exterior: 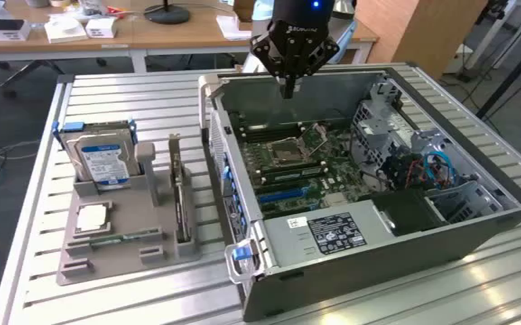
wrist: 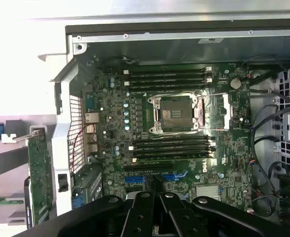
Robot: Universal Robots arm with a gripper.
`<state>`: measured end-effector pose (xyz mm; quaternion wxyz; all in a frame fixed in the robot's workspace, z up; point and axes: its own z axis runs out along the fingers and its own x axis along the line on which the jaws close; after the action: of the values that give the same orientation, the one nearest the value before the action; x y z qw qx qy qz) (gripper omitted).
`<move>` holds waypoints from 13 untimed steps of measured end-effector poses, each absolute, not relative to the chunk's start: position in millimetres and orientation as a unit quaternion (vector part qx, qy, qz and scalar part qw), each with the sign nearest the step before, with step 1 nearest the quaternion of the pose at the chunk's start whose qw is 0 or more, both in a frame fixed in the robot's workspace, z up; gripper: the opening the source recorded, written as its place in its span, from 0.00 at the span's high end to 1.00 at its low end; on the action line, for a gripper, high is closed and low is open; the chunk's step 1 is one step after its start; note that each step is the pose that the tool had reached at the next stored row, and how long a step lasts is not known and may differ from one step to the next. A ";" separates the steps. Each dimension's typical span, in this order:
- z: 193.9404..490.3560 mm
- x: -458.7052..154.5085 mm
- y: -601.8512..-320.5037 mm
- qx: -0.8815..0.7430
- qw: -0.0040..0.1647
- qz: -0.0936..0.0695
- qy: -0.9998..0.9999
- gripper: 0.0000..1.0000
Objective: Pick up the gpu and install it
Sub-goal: 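Reach for the gpu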
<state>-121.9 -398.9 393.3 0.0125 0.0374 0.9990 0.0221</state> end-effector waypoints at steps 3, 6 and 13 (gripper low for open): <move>393.3 -121.9 -398.8 0.037 0.012 0.022 0.999 0.90; 393.3 -121.9 -398.9 0.037 0.012 0.022 0.999 0.90; 393.2 -122.7 -398.8 0.038 0.013 0.022 0.999 0.90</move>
<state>-122.7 -398.8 393.2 0.0126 0.0377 0.9990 0.0222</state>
